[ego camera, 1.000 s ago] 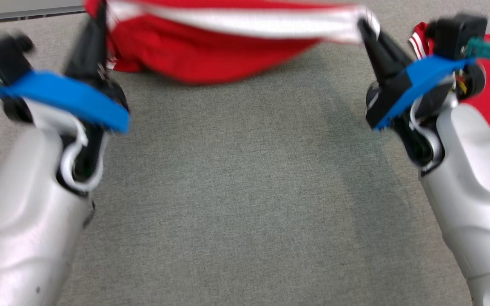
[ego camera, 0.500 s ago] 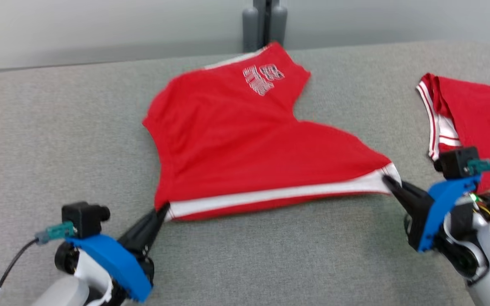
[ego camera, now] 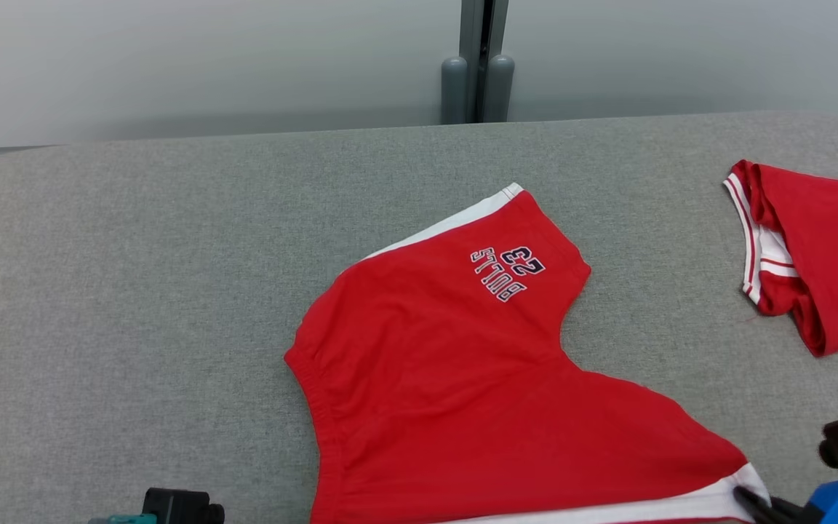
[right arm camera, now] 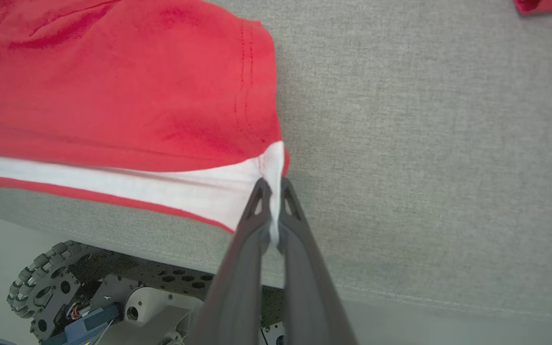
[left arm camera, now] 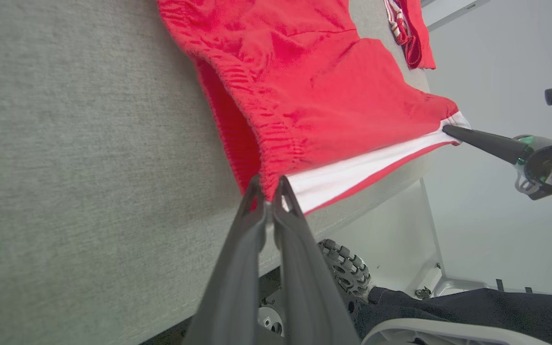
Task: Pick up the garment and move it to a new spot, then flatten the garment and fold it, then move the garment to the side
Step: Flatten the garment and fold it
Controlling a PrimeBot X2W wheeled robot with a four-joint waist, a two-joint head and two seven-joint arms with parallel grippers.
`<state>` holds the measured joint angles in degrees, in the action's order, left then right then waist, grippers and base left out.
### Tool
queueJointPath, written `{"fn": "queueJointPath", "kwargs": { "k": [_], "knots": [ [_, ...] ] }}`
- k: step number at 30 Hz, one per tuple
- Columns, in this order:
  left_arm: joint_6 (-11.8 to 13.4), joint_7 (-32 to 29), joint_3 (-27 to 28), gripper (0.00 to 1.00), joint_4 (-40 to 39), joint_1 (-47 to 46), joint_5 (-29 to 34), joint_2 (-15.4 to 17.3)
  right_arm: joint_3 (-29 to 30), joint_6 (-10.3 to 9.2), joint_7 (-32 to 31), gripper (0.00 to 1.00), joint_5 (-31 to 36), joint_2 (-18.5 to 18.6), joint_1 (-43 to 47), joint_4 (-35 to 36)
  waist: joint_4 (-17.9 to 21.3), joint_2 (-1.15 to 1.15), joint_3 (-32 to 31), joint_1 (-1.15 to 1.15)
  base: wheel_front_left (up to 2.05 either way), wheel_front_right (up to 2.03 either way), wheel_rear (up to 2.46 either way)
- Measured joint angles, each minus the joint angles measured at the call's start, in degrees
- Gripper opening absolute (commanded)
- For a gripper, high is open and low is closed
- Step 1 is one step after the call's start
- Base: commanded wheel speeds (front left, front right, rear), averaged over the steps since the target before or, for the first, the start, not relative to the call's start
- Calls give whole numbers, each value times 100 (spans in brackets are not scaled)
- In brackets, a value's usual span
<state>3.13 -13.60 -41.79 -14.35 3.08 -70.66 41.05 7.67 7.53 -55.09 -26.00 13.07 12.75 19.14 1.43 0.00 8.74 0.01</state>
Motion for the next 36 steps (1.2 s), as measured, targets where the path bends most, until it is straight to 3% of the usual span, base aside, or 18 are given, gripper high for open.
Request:
{"fn": "queueJointPath", "kwargs": {
  "k": [4,9,23,36],
  "knots": [
    [211,127,114,0,-428,187,-54,79,310,-2,-234,0,189,-311,150,813,-51,0,35,-1,0,0,0],
    [279,263,202,0,-345,-56,94,-154,201,-3,56,0,333,-267,-429,836,-146,0,86,-1,0,0,0],
    [49,590,503,0,1116,-1756,175,-1379,-728,-4,806,0,147,405,-3501,-1474,-600,0,576,-2,0,0,0],
    [-415,1090,500,0,2719,-2718,419,-2190,-1504,-4,2118,0,103,498,-5167,-3488,-1080,0,1242,-3,0,0,0]
  ]
}}
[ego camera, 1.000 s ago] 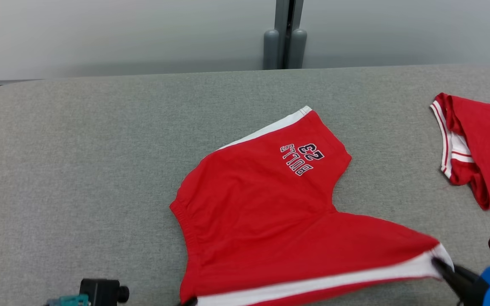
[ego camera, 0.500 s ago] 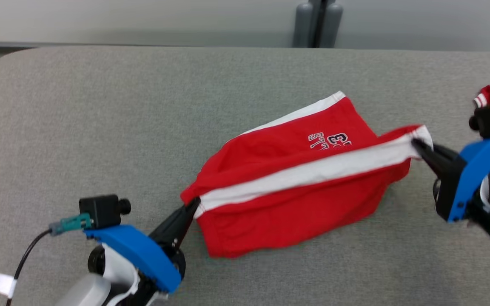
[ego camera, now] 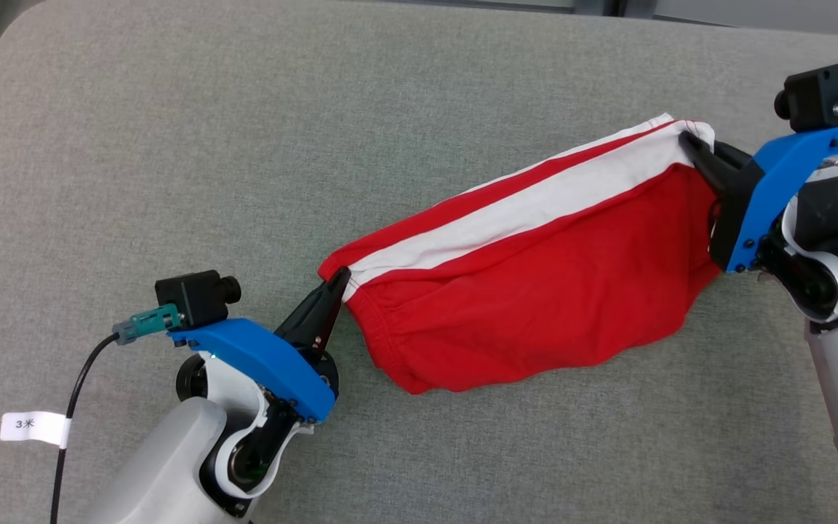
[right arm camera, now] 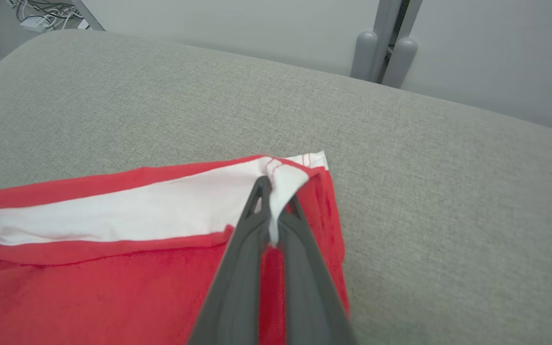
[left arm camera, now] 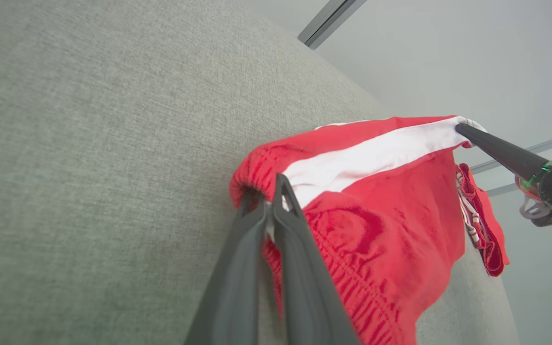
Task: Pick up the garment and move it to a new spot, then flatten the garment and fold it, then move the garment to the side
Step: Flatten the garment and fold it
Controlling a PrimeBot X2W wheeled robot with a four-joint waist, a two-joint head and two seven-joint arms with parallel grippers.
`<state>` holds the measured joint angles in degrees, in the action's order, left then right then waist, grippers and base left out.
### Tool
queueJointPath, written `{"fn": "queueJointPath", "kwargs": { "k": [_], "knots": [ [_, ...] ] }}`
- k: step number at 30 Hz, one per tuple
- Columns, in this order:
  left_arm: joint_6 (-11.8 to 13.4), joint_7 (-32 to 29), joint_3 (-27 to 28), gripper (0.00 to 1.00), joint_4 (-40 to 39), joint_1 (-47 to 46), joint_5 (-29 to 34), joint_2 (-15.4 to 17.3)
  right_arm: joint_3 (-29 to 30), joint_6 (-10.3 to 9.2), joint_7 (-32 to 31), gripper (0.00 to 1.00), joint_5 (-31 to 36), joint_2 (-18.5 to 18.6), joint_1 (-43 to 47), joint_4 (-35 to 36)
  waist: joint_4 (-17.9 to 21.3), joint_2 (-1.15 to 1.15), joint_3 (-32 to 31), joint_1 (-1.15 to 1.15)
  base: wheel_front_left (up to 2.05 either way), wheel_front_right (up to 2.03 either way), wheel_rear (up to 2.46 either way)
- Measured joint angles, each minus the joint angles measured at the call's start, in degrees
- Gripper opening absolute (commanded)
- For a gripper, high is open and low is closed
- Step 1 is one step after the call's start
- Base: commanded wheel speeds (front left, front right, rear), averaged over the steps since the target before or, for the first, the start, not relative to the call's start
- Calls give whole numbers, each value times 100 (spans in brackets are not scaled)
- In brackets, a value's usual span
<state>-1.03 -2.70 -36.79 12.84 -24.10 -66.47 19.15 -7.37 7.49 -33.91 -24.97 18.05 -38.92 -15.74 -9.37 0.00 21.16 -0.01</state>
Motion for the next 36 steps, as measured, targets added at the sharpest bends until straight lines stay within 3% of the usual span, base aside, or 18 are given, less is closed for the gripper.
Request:
{"fn": "queueJointPath", "kwargs": {
  "k": [3,4,5,7,16,24,29,36],
  "knots": [
    [-75,67,-23,0,198,-111,25,-97,-172,0,270,0,-35,24,-209,-356,-67,0,77,0,0,0,0],
    [-110,94,-42,9,245,-143,62,-109,-242,0,374,36,-51,52,-279,-450,-86,0,98,0,0,0,0],
    [-146,136,-58,29,301,-184,101,-120,-302,0,467,100,-70,81,-337,-558,-103,0,114,0,0,0,0],
    [-216,209,-76,100,372,-237,134,-157,-396,0,616,100,-113,121,-406,-764,-133,0,132,0,0,0,0],
    [-428,548,-180,100,631,-305,276,-301,-628,0,1266,100,-324,223,-570,-1384,-155,0,-45,0,0,0,0],
    [-511,1574,-91,100,938,-102,828,-229,-612,0,1886,100,-657,387,-131,-1361,-151,0,-525,2,0,0,0],
    [-505,1759,435,100,1079,124,1255,-237,-488,0,2075,100,-872,459,193,-1251,-51,0,-767,2,0,0,0],
    [-492,1768,1872,100,653,595,2633,-606,-328,0,2178,100,-957,446,419,-1290,73,0,-859,2,0,0,0]
  ]
}}
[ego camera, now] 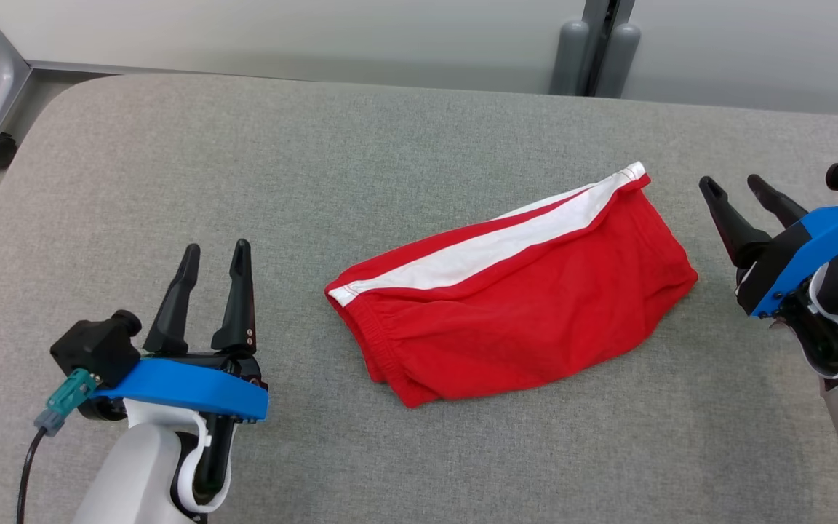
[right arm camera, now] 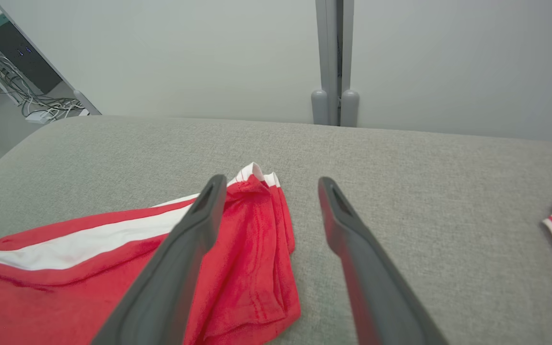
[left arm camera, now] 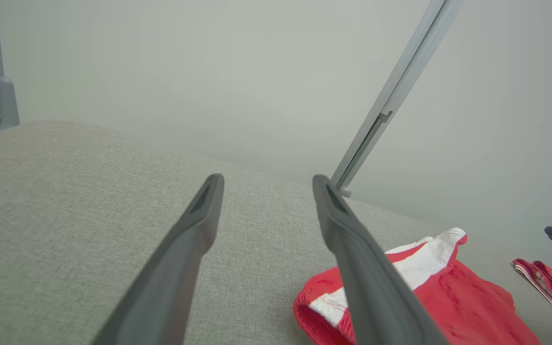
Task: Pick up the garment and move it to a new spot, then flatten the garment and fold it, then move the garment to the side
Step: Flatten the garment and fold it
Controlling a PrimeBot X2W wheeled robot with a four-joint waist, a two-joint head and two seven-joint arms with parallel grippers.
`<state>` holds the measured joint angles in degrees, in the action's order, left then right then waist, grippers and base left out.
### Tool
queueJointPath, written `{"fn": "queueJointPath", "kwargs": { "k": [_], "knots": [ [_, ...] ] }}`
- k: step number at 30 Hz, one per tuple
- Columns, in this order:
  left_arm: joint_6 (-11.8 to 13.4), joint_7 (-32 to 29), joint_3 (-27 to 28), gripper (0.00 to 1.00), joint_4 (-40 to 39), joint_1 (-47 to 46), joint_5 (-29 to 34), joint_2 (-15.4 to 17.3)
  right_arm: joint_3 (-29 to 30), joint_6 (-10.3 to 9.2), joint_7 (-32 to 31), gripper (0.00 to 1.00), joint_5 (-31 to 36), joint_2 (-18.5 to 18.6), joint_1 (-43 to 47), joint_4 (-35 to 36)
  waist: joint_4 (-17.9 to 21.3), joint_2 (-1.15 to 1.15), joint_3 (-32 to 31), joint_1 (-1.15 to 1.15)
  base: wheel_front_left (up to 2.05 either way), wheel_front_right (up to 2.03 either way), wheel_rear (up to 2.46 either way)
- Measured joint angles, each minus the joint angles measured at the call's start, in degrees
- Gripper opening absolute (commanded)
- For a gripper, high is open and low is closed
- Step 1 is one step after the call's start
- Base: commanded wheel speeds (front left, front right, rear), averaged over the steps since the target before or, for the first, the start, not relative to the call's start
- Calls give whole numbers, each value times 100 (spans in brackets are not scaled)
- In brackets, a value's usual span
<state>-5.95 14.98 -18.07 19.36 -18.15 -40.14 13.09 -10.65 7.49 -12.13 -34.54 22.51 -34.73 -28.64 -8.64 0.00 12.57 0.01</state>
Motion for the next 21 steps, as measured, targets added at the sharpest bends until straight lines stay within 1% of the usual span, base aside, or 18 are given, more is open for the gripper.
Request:
{"fn": "queueJointPath", "kwargs": {
  "k": [5,9,15,21],
  "knots": [
    [-62,1,560,100,-302,145,934,-227,266,0,112,100,-30,-265,-30,-420,3,0,135,0,0,0,0],
    [-108,0,714,100,-361,174,1444,-320,389,0,219,100,70,-501,-294,-894,-59,0,298,0,0,0,0],
    [-119,1,779,100,-361,158,1707,-457,519,0,377,100,448,-613,-718,-1724,-279,0,512,-1,0,0,0],
    [-126,1,597,100,-439,125,1650,-492,615,0,417,100,1084,-633,-1068,-2554,-524,0,658,-1,0,0,0]
  ]
}}
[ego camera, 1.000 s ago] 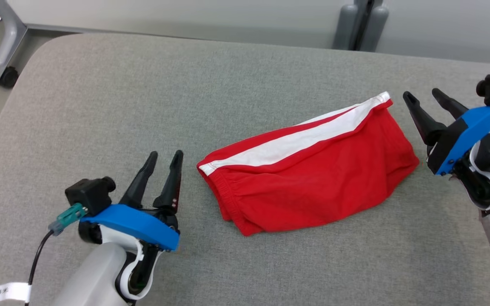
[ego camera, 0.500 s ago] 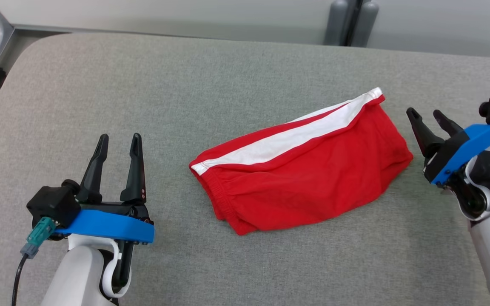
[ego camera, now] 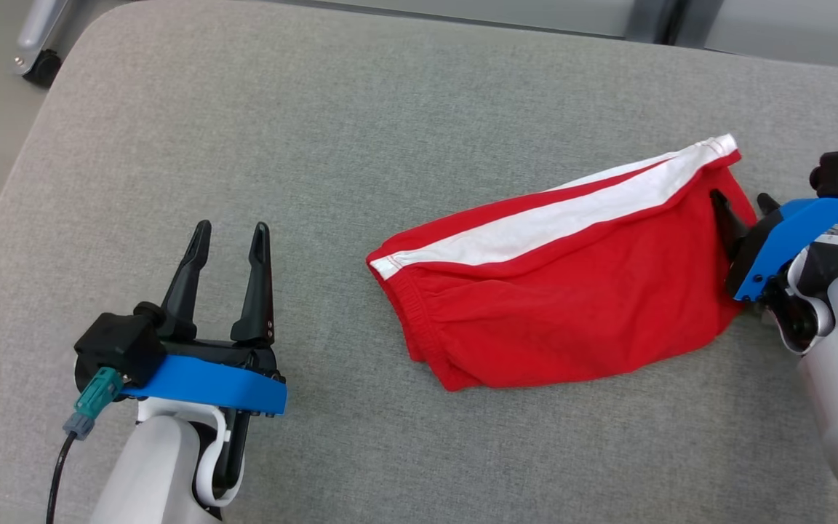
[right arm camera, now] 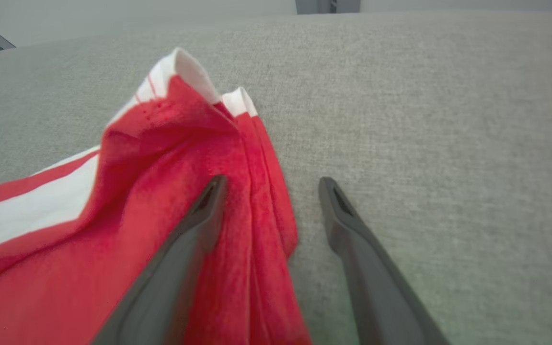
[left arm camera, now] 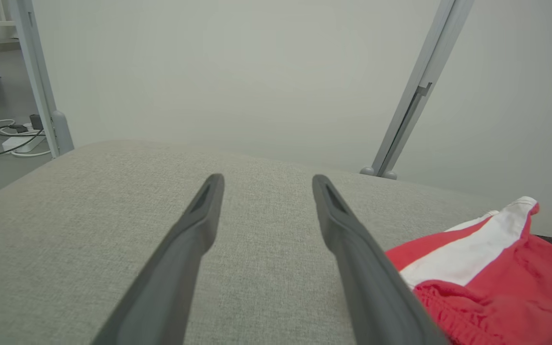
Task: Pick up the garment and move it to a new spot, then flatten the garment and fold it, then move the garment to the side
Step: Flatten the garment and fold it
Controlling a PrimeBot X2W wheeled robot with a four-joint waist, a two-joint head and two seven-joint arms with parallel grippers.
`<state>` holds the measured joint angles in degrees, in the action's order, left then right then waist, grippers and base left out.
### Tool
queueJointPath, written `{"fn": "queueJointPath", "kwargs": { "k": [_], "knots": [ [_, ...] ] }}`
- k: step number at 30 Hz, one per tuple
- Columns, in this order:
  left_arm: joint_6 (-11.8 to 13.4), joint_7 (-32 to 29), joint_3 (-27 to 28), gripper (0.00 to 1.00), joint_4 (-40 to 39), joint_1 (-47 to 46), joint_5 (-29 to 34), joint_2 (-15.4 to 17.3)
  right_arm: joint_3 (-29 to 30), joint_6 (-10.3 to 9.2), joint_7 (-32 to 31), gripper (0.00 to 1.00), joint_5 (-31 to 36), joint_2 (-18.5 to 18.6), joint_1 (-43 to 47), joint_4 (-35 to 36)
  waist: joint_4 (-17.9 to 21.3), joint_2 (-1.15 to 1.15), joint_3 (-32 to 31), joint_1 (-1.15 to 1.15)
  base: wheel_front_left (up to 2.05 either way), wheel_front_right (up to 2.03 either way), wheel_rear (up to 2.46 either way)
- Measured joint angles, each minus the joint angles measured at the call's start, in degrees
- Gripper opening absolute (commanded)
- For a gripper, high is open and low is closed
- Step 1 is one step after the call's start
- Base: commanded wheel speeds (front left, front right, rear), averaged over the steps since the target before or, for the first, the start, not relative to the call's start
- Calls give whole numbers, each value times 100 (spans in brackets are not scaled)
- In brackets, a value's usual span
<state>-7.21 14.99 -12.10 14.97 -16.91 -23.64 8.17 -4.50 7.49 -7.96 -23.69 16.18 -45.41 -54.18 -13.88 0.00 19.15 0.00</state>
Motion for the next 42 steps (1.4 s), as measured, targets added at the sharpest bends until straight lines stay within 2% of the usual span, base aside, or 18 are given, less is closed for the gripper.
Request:
{"fn": "queueJointPath", "kwargs": {
  "k": [5,6,7,8,9,15,21,27,33,37,42],
  "knots": [
    [0,0,-34,100,-3,-2,-49,10,-63,0,-115,100,348,-51,-187,-379,-90,0,-3,0,0,0,0],
    [0,0,-36,100,2,-2,-52,12,-90,-1,-161,88,369,-56,-221,-430,-91,0,-14,0,0,0,0],
    [0,0,-36,100,14,-1,-59,18,-121,-1,-180,88,397,-65,-237,-464,-86,0,-25,0,0,0,0],
    [0,0,-34,100,23,-1,-66,26,-160,-1,-197,42,402,-76,-242,-489,-78,0,-36,0,0,0,0],
    [0,0,-31,100,36,1,-69,35,-224,-5,-203,0,415,-89,-246,-493,-65,0,-47,0,0,0,0],
    [-1,0,-9,100,54,29,-155,42,-582,0,-211,0,214,-192,-85,-307,55,0,-175,0,0,0,0],
    [-1,0,82,100,67,165,-204,89,-661,0,20,0,-135,89,333,91,288,0,-388,0,0,0,0],
    [-1,-1,138,100,55,345,-208,154,-413,0,109,0,-238,400,667,405,597,0,-595,0,0,0,0],
    [-1,0,112,100,66,431,-208,185,227,0,98,0,76,517,961,495,811,0,-772,0,0,0,0],
    [-1,0,64,100,74,442,-204,174,694,0,-62,0,444,455,1151,675,843,0,-854,0,0,0,0],
    [-19,0,21,100,114,445,-205,159,956,0,-428,0,802,-63,1383,1429,828,0,-942,0,0,0,0]
  ]
}}
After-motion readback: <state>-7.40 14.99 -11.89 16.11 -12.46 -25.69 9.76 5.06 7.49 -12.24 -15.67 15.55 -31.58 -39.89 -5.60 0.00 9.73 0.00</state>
